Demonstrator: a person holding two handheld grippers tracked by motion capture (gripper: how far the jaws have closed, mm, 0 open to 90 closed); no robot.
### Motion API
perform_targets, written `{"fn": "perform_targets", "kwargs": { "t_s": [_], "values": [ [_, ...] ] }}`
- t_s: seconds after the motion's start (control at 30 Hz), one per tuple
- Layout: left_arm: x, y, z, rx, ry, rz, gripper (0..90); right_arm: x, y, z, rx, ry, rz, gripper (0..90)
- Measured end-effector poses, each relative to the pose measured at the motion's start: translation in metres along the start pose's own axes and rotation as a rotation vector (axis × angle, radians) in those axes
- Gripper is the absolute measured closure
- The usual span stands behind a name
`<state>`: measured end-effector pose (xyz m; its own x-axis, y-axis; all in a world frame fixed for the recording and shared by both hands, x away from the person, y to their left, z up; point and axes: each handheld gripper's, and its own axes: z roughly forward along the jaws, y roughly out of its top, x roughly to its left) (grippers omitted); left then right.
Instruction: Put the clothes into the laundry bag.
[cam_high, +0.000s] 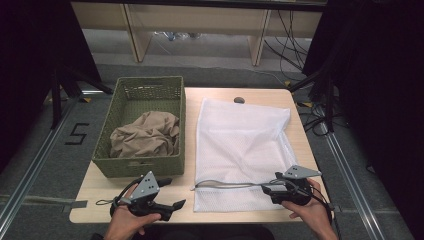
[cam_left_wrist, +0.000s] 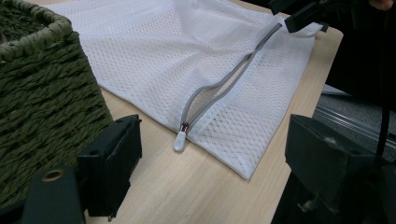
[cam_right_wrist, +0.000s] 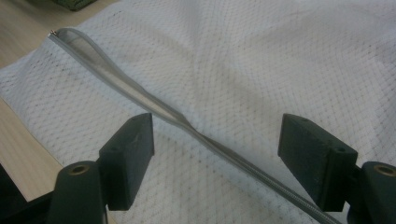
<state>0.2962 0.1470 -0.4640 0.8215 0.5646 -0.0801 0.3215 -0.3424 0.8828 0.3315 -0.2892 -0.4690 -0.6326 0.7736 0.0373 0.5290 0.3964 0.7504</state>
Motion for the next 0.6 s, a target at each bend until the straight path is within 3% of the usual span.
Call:
{"fn": "perform_targets", "kwargs": {
  "t_s": [0.13, 0.2, 0.43, 0.5, 0.57, 0.6],
  "values": [
    [-0.0011, 0.0003, 0.0002, -0.003, 0.006, -0.003, 18.8, 0.0008, 0.0001, 0.0002, 0.012, 0.010, 0.007, 28.1],
    [0.0012, 0.0007, -0.0016, 0.022, 0.014, 0.026, 18.8, -0.0006, 0.0003, 0.0010, 0.009, 0.016, -0.007, 28.1],
    [-0.0001, 0.0012, -0.0012, -0.015, 0.012, 0.004, 19.6, 0.0014, 0.0030, 0.0024, -0.006, 0.011, -0.039, 29.7],
    [-0.0017, 0.0006, -0.0010, -0.020, 0.025, -0.029, 19.6, 0.0025, 0.0050, 0.0033, -0.011, 0.025, -0.048, 32.7],
    [0.0002, 0.0008, -0.0014, -0.016, 0.026, -0.014, 19.7, 0.0043, 0.0071, 0.0046, -0.018, 0.011, -0.066, 34.6],
    [0.0009, 0.0008, -0.0015, -0.017, 0.028, -0.013, 19.8, 0.0058, 0.0086, 0.0061, -0.014, 0.026, -0.067, 35.4]
  ]
}}
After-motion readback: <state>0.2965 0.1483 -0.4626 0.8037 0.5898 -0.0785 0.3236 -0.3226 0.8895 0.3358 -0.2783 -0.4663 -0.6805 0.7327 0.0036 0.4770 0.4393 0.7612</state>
